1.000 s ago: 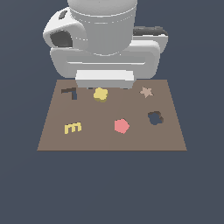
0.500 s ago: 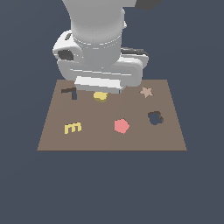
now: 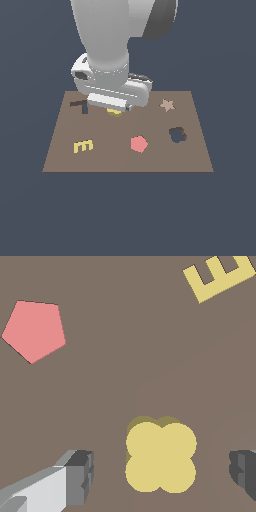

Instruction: Insert a designated object into the corresponding slot on a board.

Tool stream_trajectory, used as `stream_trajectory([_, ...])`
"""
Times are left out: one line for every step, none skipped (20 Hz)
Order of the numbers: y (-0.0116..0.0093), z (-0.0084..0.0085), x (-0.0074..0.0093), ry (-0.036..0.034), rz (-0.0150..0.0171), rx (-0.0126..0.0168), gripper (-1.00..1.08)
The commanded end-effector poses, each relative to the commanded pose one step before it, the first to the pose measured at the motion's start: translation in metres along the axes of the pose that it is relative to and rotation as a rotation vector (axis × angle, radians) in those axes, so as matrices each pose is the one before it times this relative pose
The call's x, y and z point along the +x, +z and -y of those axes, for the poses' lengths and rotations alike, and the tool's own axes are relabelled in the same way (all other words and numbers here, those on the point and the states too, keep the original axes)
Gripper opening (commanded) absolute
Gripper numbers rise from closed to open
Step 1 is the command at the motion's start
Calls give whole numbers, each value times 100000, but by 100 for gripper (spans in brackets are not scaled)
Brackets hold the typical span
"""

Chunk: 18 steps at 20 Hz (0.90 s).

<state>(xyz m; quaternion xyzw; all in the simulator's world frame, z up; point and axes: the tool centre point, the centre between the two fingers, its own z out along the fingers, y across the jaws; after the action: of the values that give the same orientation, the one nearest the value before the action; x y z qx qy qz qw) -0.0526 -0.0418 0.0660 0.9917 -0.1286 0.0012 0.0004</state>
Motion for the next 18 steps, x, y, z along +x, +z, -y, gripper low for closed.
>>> stream_trajectory([885, -289, -452, 1902, 70, -54, 100])
stream_trajectory([243, -69, -114, 470, 59, -6, 100])
stream_trajectory([191, -50, -84, 362, 48, 3, 100])
stream_trajectory([137, -28, -57, 246, 35, 8, 100])
stream_trajectory([83, -19, -31, 153, 22, 9, 100])
stream_trajectory([23, 21, -15, 0, 0, 0, 100])
stream_trajectory([-102, -5, 33, -260, 110, -38, 100])
stream_trajectory([36, 3, -1, 0, 0, 0, 100])
stream_trajectory([109, 9, -2, 0, 0, 0, 100])
stream_trajectory([182, 15, -3, 0, 0, 0, 100])
stream_trajectory([242, -14, 0, 62, -19, 25, 100])
stream_trajectory([315, -8, -3, 62, -18, 25, 100])
stream_trajectory([383, 31, -14, 0, 0, 0, 100])
stream_trajectory([311, -23, -5, 88, -25, 34, 100])
stream_trajectory([255, 20, -13, 0, 0, 0, 100])
stream_trajectory([171, -21, -3, 63, -17, 24, 100])
stream_trajectory([110, 8, -6, 0, 0, 0, 100])
stream_trajectory([37, 3, -2, 0, 0, 0, 100])
